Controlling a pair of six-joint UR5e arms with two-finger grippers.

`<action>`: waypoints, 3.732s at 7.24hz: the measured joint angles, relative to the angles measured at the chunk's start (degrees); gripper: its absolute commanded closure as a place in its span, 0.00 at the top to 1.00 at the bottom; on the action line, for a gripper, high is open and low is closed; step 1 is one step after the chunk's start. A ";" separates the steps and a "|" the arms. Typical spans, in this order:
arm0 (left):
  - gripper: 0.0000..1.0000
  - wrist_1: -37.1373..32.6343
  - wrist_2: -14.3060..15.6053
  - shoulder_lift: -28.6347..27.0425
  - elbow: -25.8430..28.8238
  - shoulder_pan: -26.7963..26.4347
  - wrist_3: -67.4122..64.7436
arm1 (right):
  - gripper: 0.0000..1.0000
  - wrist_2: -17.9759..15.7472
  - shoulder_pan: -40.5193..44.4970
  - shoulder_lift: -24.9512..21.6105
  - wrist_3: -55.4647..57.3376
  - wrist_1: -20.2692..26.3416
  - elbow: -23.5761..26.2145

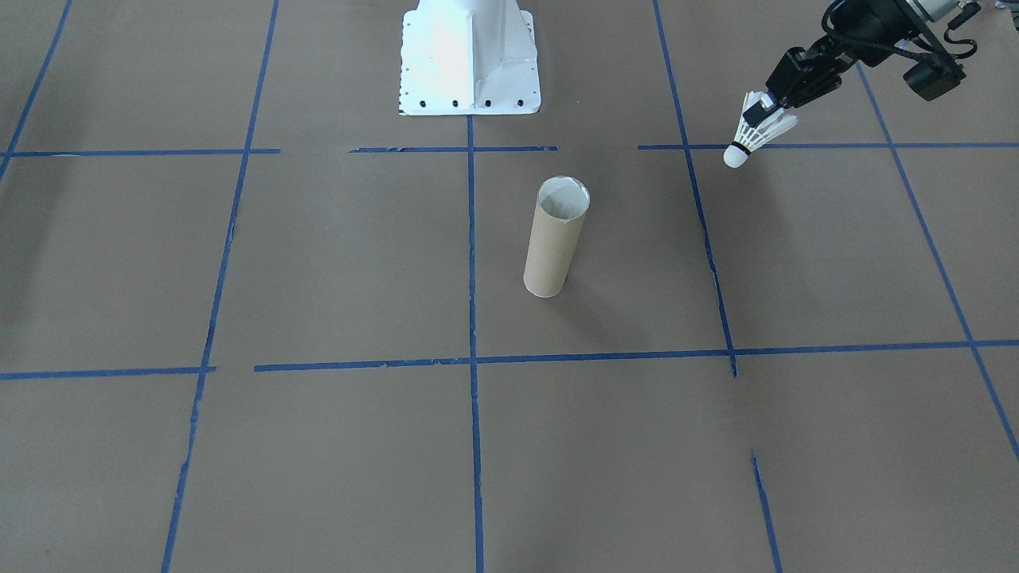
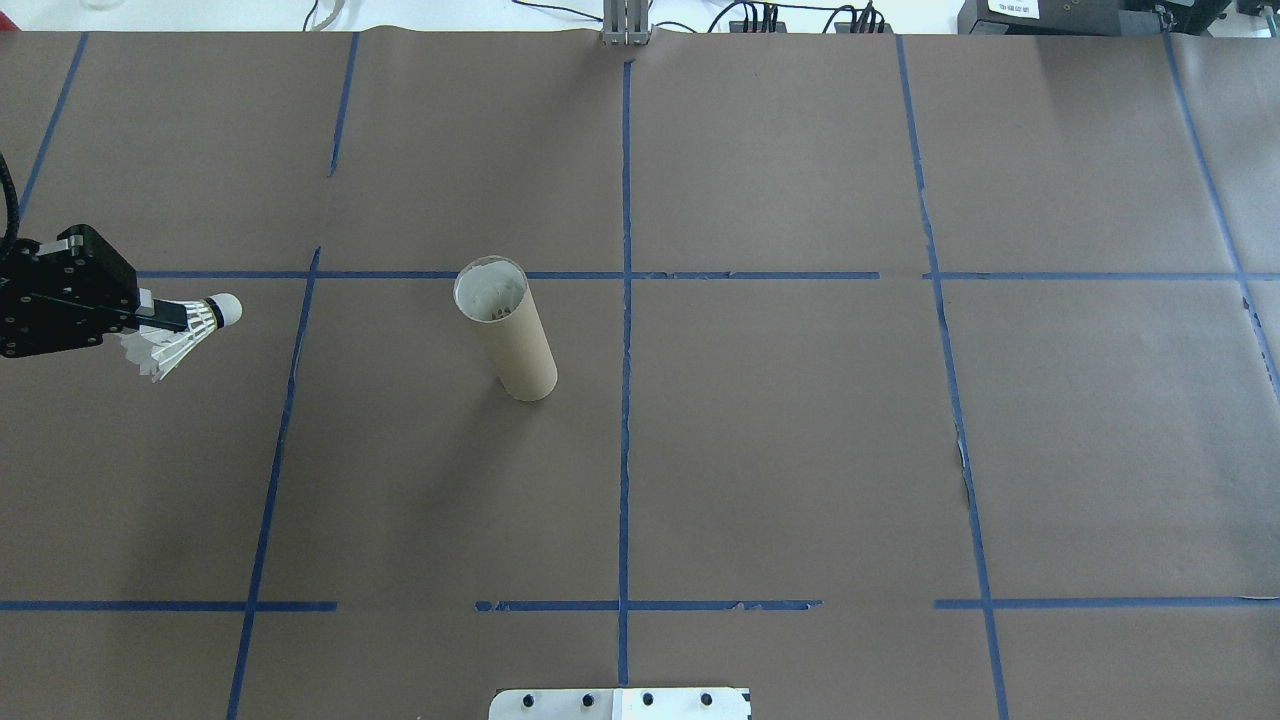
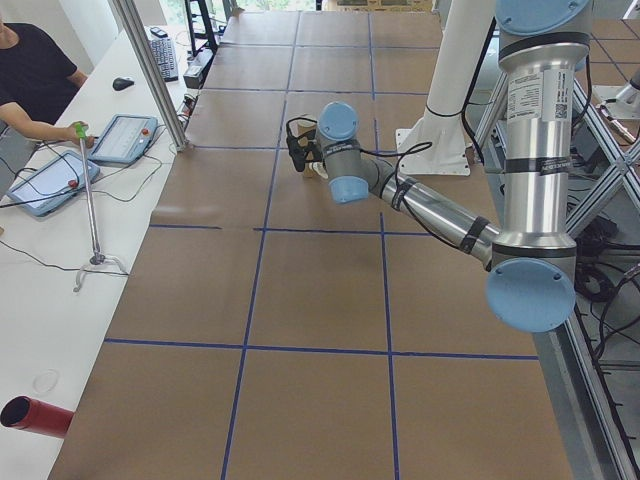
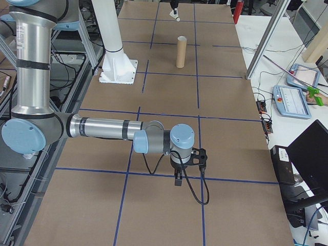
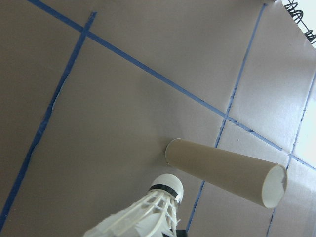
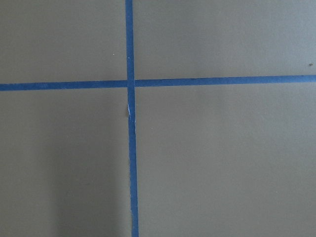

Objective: Collect badminton balls into bucket

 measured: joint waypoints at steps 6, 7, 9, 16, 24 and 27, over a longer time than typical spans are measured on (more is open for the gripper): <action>0.00 25.46 8.21 -12.58 -6.03 1.16 17.82 | 1.00 0.00 0.00 0.00 -0.05 0.00 0.00; 0.00 35.98 10.83 -18.96 -6.48 1.97 21.27 | 1.00 0.00 0.00 0.00 -0.06 0.00 0.00; 0.00 52.94 17.57 -29.27 -7.39 6.44 24.33 | 1.00 0.00 0.00 0.00 -0.08 0.00 0.00; 0.00 87.52 29.51 -55.82 5.75 15.72 49.41 | 1.00 0.00 0.00 0.00 -0.04 0.00 0.00; 0.00 95.72 42.10 -64.91 19.82 24.63 61.10 | 1.00 0.00 0.00 0.00 -0.06 0.00 0.00; 0.00 95.72 42.33 -64.67 20.79 25.35 62.43 | 1.00 0.00 0.00 0.00 -0.01 0.00 0.00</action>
